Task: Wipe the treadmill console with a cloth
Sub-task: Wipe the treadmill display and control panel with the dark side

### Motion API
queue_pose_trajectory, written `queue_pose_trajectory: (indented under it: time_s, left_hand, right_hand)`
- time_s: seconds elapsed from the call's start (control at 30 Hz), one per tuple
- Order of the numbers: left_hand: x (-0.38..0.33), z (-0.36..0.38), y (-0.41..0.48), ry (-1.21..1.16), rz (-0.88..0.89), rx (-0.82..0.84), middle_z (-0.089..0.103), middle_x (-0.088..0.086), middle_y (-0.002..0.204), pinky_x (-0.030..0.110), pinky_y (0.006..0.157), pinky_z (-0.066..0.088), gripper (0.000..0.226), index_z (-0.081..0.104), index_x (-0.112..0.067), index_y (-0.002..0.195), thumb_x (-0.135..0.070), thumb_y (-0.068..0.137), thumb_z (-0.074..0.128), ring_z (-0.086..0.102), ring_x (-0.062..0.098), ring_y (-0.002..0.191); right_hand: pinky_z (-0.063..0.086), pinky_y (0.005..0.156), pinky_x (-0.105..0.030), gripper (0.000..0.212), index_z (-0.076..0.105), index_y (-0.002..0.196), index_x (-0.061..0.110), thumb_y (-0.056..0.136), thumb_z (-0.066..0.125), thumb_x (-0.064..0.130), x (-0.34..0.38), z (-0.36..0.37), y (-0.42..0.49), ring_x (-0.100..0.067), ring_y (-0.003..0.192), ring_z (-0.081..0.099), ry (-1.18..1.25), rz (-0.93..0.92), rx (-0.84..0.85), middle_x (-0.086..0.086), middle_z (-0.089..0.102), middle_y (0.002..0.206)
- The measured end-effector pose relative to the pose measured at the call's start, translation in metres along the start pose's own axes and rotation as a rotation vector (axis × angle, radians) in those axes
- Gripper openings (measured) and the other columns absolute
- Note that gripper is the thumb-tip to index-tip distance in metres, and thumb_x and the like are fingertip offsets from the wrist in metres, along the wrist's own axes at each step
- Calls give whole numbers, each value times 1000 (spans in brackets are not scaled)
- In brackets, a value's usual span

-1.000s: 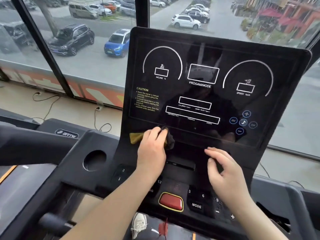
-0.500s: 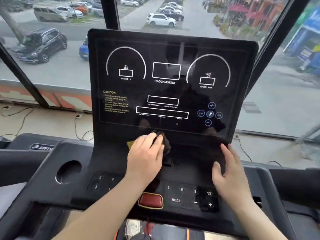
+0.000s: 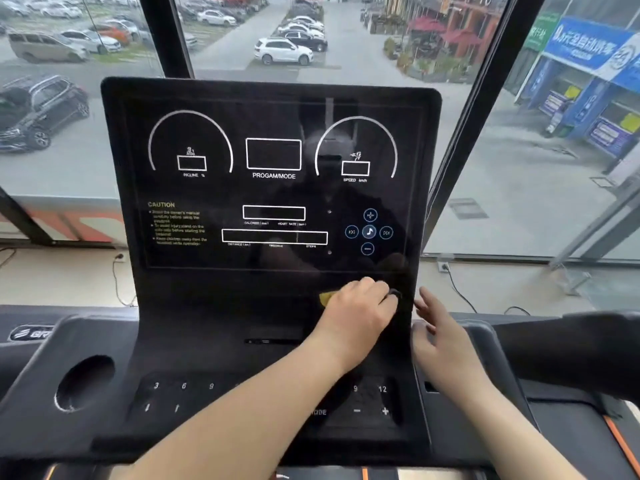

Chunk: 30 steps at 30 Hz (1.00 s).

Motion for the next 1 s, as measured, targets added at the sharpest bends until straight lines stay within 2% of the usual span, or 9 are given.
queue_pose_trajectory:
  time_s: [0.13,0.2,0.33,0.43,0.53,0.6,0.7,0.87,1.0]
  left_hand:
    - [32,-57,48,-68,10,-192,67,12,115,40,95,52,33,69,-6,122,1,95,50,60,30,104]
    - [49,-62,77,-40,-15,-197,63,12,134,42,110,45,39,65,-8,133,1,97,55,57,32,124]
    - [52,-19,75,-74,-90,-21,29,4,168,42,129,12,56,43,-17,154,-9,100,56,18,25,157]
    - [12,21,20,-162,8,163,23,1,170,41,129,5,55,38,-20,158,-21,103,48,11,22,159]
    - [-23,54,-18,-105,220,455,22,0,170,40,129,-3,54,35,-22,159,-28,105,40,10,18,159]
    - [-21,54,-2,-31,282,473,24,-1,169,38,127,-10,56,36,-24,158,-28,103,43,13,17,158]
    - [-12,45,24,81,167,456,6,-4,172,47,126,-13,60,20,-28,162,-35,105,35,-1,16,159]
    - [-68,77,-51,-223,-22,774,-5,-3,172,49,127,-10,60,10,-23,164,-43,109,22,-13,16,158]
    - [-88,63,-101,-420,-88,856,-6,-6,172,43,127,-10,60,8,-24,165,-43,110,22,-14,12,157]
  right_hand:
    - [39,112,-26,58,45,144,39,99,47,3,15,-20,17,10,124,51,71,-50,-87,35,52,123]
    - [40,110,-26,58,46,143,37,98,45,0,22,-24,24,15,120,52,107,-62,-111,36,53,122]
    - [42,107,-26,58,48,145,31,98,43,-3,18,-25,23,10,121,56,134,-72,-118,27,60,124]
    - [42,114,-35,48,52,143,21,101,44,0,-9,-24,16,-10,127,58,147,0,-129,5,63,133]
    - [41,117,-41,43,56,140,19,102,46,2,-32,-20,9,-12,128,58,156,56,-123,1,64,135]
    - [40,118,-40,43,57,140,21,102,46,4,-44,-16,5,-11,129,58,153,92,-111,2,64,136]
    - [39,118,-35,42,57,141,22,103,45,9,-55,-15,-8,-8,130,57,157,138,-106,5,64,137]
    - [39,107,-24,35,62,135,22,104,47,13,-69,-21,-33,-8,125,58,115,149,-140,7,66,132]
    - [38,102,-20,34,62,136,21,104,50,20,-75,-16,-46,-6,124,57,93,168,-109,10,65,131]
Point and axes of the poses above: each hand's wrist, its own y-axis towards the middle knuckle, its own z-axis out of the palm, x = y × z, the point moved 9 cm from there along y, towards the middle knuckle
